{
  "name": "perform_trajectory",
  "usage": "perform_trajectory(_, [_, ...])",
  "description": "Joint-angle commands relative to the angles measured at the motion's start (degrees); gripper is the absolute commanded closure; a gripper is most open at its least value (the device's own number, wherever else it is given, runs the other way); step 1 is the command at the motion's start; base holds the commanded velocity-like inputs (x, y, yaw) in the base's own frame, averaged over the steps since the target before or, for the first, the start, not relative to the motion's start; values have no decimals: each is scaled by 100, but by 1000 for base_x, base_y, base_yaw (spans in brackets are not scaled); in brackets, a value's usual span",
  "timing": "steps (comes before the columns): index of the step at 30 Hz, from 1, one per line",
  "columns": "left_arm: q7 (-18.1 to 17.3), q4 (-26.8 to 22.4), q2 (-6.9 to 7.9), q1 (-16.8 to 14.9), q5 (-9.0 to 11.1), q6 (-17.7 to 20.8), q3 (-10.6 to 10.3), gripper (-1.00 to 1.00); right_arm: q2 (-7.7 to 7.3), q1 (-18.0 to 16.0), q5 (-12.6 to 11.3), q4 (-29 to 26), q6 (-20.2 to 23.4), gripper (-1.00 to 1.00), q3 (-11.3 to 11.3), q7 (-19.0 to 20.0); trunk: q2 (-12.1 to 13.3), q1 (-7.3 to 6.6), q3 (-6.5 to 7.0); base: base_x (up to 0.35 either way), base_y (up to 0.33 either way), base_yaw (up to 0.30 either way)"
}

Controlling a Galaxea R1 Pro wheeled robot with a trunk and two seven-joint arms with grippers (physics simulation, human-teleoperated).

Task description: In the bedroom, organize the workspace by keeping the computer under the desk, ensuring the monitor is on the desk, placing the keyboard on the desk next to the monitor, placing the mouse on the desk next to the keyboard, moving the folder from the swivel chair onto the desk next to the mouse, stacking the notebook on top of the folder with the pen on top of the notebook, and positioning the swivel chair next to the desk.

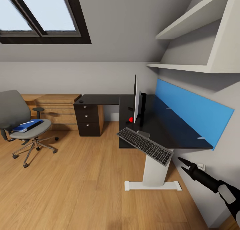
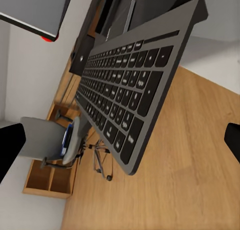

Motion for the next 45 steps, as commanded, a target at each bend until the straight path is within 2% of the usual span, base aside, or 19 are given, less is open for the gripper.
perform_trajectory(1, [9, 2, 1, -3, 24, -15, -12, -100, -1, -4, -26, 3, 43, -100, -13, 6, -3, 0, -6, 0, 0, 0])
perform_trajectory(12, [22, -118, -16, -3, 10, -22, -25, -100, -6, -4, -25, 20, 51, -100, -52, 2, -3, 0, -6, 0, 0, 0])
perform_trajectory(17, [45, -682, -75, -3, -36, 31, -35, -100, -7, -4, -28, 69, 52, -100, -62, 0, -3, 0, -6, 0, 0, 0])
perform_trajectory(20, [51, -972, -82, -3, -131, 149, -56, -100, -11, -4, -29, 80, 56, -100, -66, 0, -3, 0, -6, 0, 0, 0])
perform_trajectory(24, [60, -1338, -82, -3, -287, 577, -70, -100, -22, -4, -30, 89, 59, -100, -70, -2, -3, 0, -6, 0, 0, 0])
perform_trajectory(29, [114, -1861, -85, -3, -379, 1485, -67, -100, -64, -4, -30, 96, 69, -100, -96, 1, -3, 0, -6, 0, 0, 0])
perform_trajectory(30, [180, -2086, -86, -3, -393, 1846, -62, -100, -98, -4, -30, 97, 89, -100, -110, 3, -3, 0, -6, 0, 0, 0])
perform_trajectory(34, [351, -2407, -87, -3, -402, 2398, -51, -100, -143, -4, -36, 99, 220, -100, -144, 6, -3, 0, -6, 0, 0, 0])
perform_trajectory(38, [468, -2553, -91, -3, -392, 2661, -42, -100, -161, -4, -38, 98, 422, -100, -204, 16, -3, 0, -6, 0, 0, 0])
perform_trajectory(42, [516, -2612, -96, -3, -388, 2768, -38, -100, -172, -4, -39, 96, 561, -100, -253, 71, -3, 0, -6, 0, 0, 0])
perform_trajectory(45, [533, -2631, -100, -3, -390, 2802, -41, -100, -175, -4, -36, 96, 608, -100, -271, 121, -123, 65, -60, 0, 0, 0])
